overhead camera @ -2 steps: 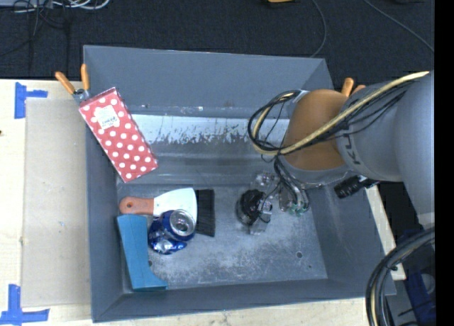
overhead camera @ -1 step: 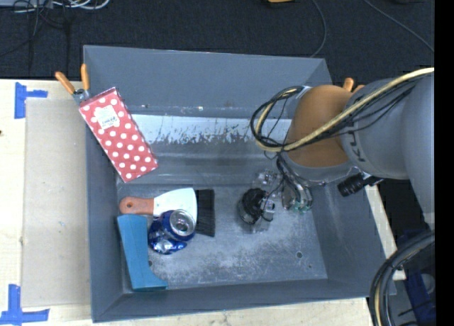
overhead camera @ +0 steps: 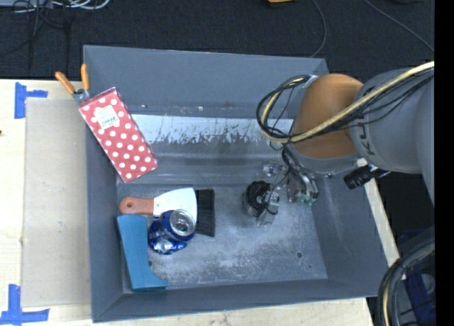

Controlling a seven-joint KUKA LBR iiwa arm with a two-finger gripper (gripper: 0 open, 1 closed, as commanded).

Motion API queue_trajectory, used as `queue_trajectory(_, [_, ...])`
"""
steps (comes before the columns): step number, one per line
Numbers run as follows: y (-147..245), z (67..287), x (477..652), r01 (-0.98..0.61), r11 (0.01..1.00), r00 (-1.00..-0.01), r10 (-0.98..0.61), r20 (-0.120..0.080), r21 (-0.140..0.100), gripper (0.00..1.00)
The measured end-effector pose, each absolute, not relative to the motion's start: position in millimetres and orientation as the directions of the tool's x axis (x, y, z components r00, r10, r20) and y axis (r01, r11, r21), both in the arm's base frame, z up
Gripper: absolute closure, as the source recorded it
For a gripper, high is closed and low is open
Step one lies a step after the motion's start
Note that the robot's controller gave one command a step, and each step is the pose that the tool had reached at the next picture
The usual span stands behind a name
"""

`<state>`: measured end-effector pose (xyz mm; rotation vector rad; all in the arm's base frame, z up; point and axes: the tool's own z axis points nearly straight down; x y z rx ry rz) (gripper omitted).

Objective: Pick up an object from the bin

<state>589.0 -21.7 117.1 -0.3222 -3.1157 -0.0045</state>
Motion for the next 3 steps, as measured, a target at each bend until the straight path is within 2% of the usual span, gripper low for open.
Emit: queue_trajectory(3, [-22, 164, 590.6, 0.204, 0.979, -0.979, 0.204, 0.004, 0.003, 1.00])
